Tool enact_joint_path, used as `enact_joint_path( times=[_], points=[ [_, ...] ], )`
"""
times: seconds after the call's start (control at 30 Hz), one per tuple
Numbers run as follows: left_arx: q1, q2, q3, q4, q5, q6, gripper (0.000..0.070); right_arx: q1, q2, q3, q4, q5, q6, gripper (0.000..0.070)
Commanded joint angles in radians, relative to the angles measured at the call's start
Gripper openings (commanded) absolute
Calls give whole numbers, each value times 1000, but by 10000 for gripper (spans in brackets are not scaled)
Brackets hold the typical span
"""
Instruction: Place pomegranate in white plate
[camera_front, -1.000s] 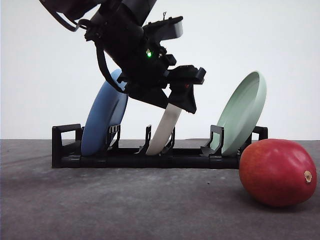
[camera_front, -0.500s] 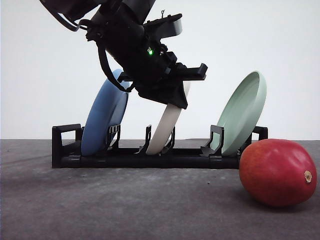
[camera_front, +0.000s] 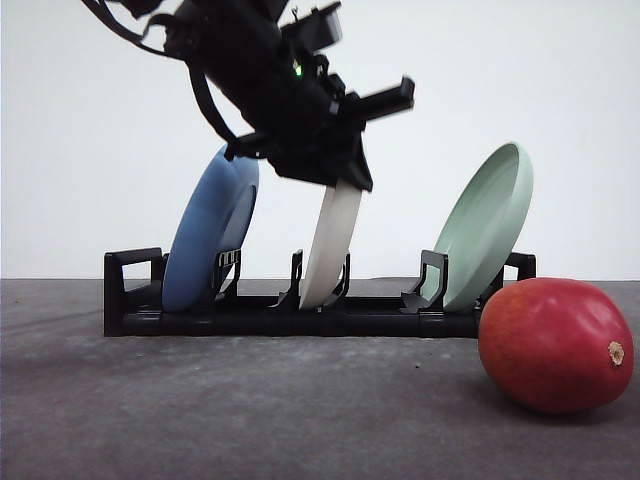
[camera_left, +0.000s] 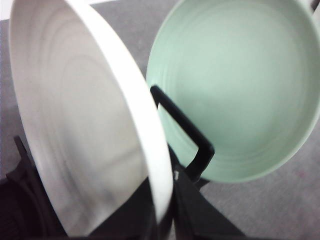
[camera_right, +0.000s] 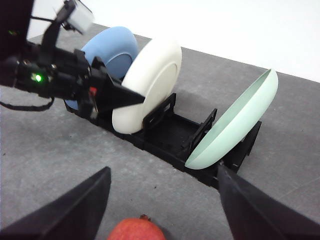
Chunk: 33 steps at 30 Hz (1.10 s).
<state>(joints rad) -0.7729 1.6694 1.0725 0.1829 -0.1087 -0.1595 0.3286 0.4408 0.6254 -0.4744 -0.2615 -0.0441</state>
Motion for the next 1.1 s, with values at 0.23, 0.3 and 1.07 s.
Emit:
enact_joint_path(
  times=[0.23, 0.3, 1.07],
  points=[
    [-7, -98, 23, -8, -2, -75, 0, 5, 2, 11, 10, 0, 14, 433],
    [-7, -123, 23, -18, 2, -93, 0, 5, 2, 11, 10, 0, 14, 433],
    [-154, -517, -62, -317, 59, -84, 3, 5, 2, 11, 9, 0, 14, 433]
  ],
)
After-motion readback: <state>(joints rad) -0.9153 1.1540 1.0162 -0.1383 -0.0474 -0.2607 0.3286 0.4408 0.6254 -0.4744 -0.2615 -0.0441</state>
